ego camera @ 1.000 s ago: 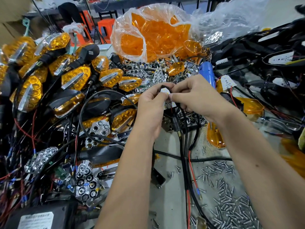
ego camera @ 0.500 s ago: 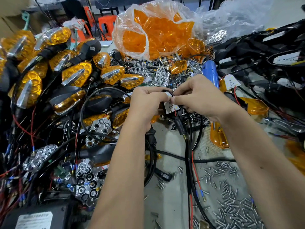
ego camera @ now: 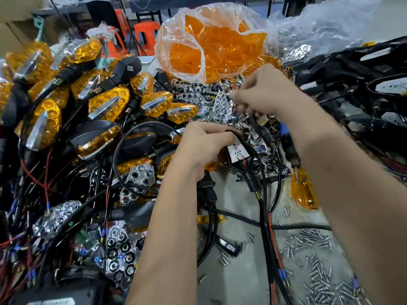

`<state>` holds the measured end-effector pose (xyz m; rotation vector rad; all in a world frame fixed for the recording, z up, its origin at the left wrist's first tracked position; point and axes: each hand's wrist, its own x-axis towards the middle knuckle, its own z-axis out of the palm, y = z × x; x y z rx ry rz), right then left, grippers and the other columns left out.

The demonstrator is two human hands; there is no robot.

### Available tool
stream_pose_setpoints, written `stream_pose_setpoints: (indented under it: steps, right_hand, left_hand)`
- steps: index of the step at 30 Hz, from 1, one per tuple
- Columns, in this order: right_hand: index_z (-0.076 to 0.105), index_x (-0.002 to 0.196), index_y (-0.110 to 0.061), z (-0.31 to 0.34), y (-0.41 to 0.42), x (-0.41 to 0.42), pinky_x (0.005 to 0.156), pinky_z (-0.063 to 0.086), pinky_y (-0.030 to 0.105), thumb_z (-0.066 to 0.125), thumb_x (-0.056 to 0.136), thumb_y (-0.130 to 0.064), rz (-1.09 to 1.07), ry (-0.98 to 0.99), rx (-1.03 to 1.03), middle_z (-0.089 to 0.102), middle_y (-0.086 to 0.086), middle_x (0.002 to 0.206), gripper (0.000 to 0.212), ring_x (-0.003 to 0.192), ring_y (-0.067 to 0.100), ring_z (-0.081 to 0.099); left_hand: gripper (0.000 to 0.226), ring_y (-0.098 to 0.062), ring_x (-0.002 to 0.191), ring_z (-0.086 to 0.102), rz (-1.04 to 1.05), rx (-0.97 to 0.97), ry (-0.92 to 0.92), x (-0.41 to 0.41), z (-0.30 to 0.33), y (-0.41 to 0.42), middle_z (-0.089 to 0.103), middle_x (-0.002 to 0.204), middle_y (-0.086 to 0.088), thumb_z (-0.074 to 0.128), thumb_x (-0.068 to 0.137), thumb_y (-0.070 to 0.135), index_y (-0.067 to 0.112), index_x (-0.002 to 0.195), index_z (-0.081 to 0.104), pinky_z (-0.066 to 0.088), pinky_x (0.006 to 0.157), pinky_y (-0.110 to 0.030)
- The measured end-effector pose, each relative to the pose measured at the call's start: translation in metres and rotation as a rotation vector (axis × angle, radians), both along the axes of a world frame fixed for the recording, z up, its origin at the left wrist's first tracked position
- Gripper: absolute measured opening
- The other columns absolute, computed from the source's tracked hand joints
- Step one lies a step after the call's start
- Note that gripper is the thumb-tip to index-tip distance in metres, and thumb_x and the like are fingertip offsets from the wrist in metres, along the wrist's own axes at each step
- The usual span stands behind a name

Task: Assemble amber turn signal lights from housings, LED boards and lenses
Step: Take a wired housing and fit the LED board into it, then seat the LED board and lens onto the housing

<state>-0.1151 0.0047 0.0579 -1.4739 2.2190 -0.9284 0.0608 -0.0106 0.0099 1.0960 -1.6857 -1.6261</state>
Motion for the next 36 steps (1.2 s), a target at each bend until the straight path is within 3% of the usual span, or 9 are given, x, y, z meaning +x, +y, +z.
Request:
stream_pose_setpoints:
  steps: [5, 8, 12, 18, 24, 26, 31, 34, 36]
  right_hand:
    - [0.058, 0.145, -0.030, -0.023, -0.065, 0.013, 0.120, 0.028, 0.058, 0.058, 0.101, -0.007, 0.216, 0.626, 0.293, 0.047, 0.010, 0.157, 0.049, 0.147, 0.035, 0.035]
    - [0.068, 0.135, -0.025, -0.034, -0.071, 0.014, 0.109, 0.041, 0.059, 0.063, 0.095, -0.001, 0.155, 0.601, 0.308, 0.049, 0.010, 0.150, 0.047, 0.135, 0.037, 0.046]
    - [0.078, 0.110, -0.017, -0.030, -0.064, 0.003, 0.108, 0.046, 0.052, 0.081, 0.087, -0.014, 0.154, 0.512, 0.176, 0.063, 0.010, 0.131, 0.023, 0.125, 0.033, 0.053]
    - [0.077, 0.119, -0.020, -0.023, -0.035, -0.010, 0.120, 0.032, 0.044, 0.092, 0.076, -0.026, 0.050, 0.336, -0.023, 0.059, 0.012, 0.141, 0.045, 0.144, 0.032, 0.038]
    - [0.076, 0.117, -0.016, -0.030, -0.004, -0.029, 0.080, 0.057, 0.021, 0.083, 0.077, 0.005, -0.229, -0.326, -0.429, 0.068, -0.002, 0.113, 0.046, 0.081, -0.001, 0.061]
    - [0.077, 0.112, -0.017, -0.033, 0.007, -0.035, 0.085, 0.057, 0.023, 0.071, 0.078, 0.015, -0.276, -0.469, -0.433, 0.073, 0.001, 0.109, 0.048, 0.088, 0.003, 0.066]
    - [0.078, 0.075, -0.025, -0.038, 0.018, -0.043, 0.079, 0.053, 0.019, 0.073, 0.083, 0.005, -0.250, -0.310, -0.300, 0.076, -0.004, 0.095, 0.032, 0.100, 0.012, 0.070]
    - [0.080, 0.096, -0.024, -0.032, 0.013, -0.040, 0.098, 0.055, 0.036, 0.077, 0.090, -0.020, -0.187, -0.070, -0.205, 0.074, -0.002, 0.109, 0.008, 0.104, 0.015, 0.067]
    - [0.073, 0.125, -0.022, -0.032, 0.009, -0.032, 0.111, 0.043, 0.041, 0.071, 0.095, -0.043, -0.054, 0.134, -0.041, 0.068, 0.002, 0.129, 0.036, 0.123, 0.022, 0.059]
  left_hand:
    - [0.024, -0.027, 0.071, 0.065, -0.033, -0.010, 0.005, 0.001, -0.001, 0.000, 0.073, 0.073, -0.010, 0.074, 0.081, -0.003, 0.018, 0.072, 0.082, 0.058, 0.070, -0.044]
    - [0.020, -0.013, 0.061, 0.063, -0.067, -0.046, -0.010, 0.004, -0.002, -0.002, 0.072, 0.069, -0.001, 0.076, 0.080, 0.002, 0.020, 0.074, 0.083, 0.046, 0.054, -0.019]
    - [0.015, -0.002, 0.042, 0.049, -0.079, -0.060, -0.015, 0.005, -0.004, -0.004, 0.064, 0.060, 0.004, 0.074, 0.082, 0.002, 0.015, 0.083, 0.082, 0.033, 0.039, -0.011]
    - [0.015, -0.020, 0.072, 0.065, -0.105, -0.023, -0.024, 0.007, -0.002, -0.004, 0.073, 0.079, -0.007, 0.076, 0.066, 0.020, 0.023, 0.079, 0.084, 0.051, 0.062, -0.027]
    - [0.022, -0.025, 0.075, 0.068, -0.145, -0.014, -0.012, 0.010, -0.002, -0.005, 0.076, 0.082, -0.009, 0.073, 0.087, 0.002, 0.020, 0.082, 0.084, 0.056, 0.075, -0.040]
    - [0.021, -0.029, 0.078, 0.067, -0.144, -0.005, -0.015, 0.011, 0.000, -0.004, 0.076, 0.085, -0.012, 0.073, 0.088, 0.002, 0.019, 0.083, 0.084, 0.056, 0.077, -0.045]
    - [0.023, -0.028, 0.077, 0.068, -0.160, 0.030, 0.002, 0.012, 0.003, -0.002, 0.075, 0.084, -0.012, 0.070, 0.089, -0.003, 0.016, 0.084, 0.084, 0.062, 0.076, -0.044]
    - [0.017, -0.033, 0.085, 0.066, -0.142, 0.033, -0.013, 0.012, 0.003, -0.002, 0.074, 0.089, -0.015, 0.072, 0.088, -0.002, 0.010, 0.093, 0.083, 0.059, 0.088, -0.052]
    - [0.016, -0.033, 0.085, 0.065, -0.136, 0.026, -0.022, 0.011, 0.003, -0.002, 0.074, 0.088, -0.015, 0.072, 0.087, -0.001, 0.009, 0.095, 0.082, 0.057, 0.091, -0.055]
